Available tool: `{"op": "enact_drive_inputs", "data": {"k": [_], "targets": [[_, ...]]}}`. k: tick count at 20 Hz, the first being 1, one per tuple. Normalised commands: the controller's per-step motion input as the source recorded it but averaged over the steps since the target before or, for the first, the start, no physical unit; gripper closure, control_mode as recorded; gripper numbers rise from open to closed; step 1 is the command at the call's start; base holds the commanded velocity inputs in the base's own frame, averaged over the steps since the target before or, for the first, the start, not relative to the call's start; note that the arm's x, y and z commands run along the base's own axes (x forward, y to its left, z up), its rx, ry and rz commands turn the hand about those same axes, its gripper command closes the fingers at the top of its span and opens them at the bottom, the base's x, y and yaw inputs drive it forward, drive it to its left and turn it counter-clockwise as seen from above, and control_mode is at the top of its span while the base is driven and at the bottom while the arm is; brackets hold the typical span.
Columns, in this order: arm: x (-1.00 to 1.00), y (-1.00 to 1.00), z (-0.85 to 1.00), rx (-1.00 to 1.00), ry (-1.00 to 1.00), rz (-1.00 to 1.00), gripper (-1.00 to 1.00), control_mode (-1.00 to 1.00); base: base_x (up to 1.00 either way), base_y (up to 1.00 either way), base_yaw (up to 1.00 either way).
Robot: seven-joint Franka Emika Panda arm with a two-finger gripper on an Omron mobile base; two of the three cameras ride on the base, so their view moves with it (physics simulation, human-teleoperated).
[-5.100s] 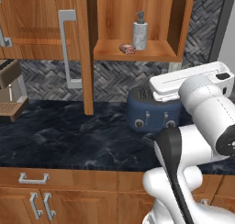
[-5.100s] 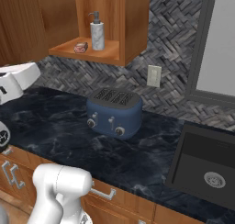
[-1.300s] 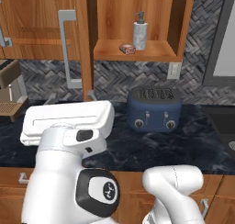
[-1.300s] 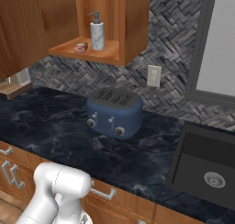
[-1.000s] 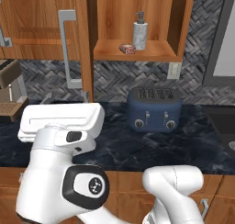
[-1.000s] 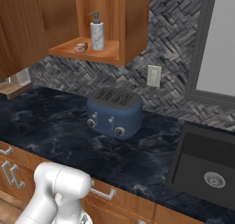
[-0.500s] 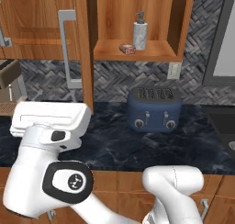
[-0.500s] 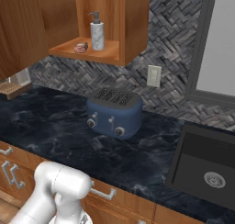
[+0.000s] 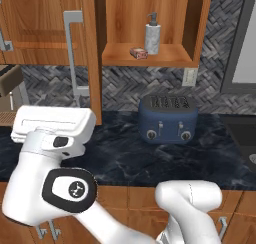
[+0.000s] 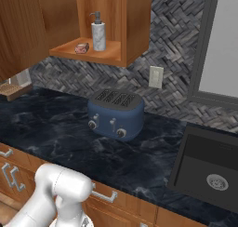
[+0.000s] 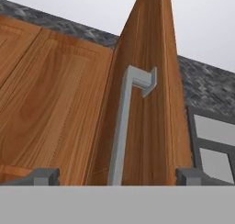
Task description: Pick up the bar soap and soap dispenser from the sink, and place them back in the cabinet, and close the cabinet door.
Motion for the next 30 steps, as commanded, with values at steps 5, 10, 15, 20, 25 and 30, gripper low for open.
{"op": "enact_drive_inputs", "data": {"k": [5, 10, 15, 20, 25, 30], "targets": [[0.21, 0.00, 0.00, 0.00, -0.01, 0.00, -1.00, -1.00, 0.00, 0.00, 0.00], [0.23, 0.00, -0.02, 0.00, -0.02, 0.00, -1.00, -1.00, 0.00, 0.00, 0.00], [0.22, 0.00, -0.03, 0.00, -0.04, -0.01, -1.00, -1.00, 0.00, 0.00, 0.00], [0.22, 0.00, -0.02, 0.00, -0.03, -0.02, -1.00, -1.00, 0.00, 0.00, 0.00], [0.15, 0.00, 0.00, 0.00, -0.03, -0.03, -1.00, -1.00, 0.00, 0.00, 0.00], [0.07, 0.00, 0.00, 0.00, -0.02, -0.04, -1.00, -1.00, 0.00, 0.00, 0.00]]}}
